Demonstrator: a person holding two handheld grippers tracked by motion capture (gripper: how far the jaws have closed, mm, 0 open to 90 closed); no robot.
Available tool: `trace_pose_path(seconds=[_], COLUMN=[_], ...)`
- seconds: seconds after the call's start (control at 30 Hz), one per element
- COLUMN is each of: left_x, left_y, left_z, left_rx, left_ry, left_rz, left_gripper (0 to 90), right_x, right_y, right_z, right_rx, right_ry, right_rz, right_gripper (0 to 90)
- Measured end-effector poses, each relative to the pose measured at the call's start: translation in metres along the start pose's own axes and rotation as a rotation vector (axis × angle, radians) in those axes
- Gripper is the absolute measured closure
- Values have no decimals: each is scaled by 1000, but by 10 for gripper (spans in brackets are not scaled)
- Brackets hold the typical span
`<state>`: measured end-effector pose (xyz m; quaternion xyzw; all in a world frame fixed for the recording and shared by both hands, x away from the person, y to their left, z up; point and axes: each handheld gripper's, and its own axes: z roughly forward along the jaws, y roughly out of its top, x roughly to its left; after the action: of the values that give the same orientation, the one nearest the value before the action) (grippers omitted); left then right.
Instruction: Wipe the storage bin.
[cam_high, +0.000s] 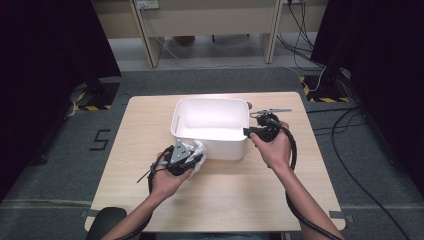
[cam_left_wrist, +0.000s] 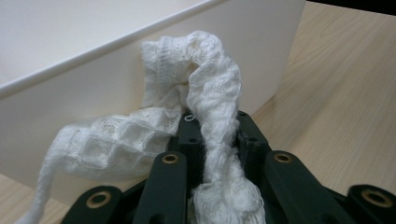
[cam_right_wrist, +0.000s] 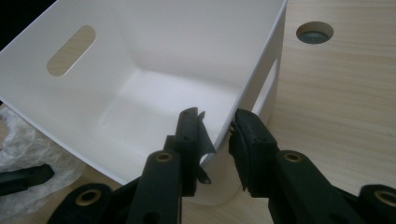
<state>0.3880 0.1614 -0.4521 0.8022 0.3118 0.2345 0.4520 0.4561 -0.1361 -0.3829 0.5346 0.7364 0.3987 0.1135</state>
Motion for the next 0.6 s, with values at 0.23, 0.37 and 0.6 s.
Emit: trace_pose_path(seconds=[0.23, 0.37, 0.6], left_x=[-1, -3, -4], left_y=[-4, -8, -11], left_z=[3, 7, 10], left_rx=[4, 10, 14], left_ry=[-1, -1, -1], left_rz=[2, 9, 14], left_gripper=[759, 759, 760], right_x=[0, 0, 0], right_y=[0, 0, 0], right_z=[0, 0, 0], right_rx=[-1, -1, -3], right_ry=[1, 1, 2], right_rz=[3, 3, 3], right_gripper=[723, 722, 722])
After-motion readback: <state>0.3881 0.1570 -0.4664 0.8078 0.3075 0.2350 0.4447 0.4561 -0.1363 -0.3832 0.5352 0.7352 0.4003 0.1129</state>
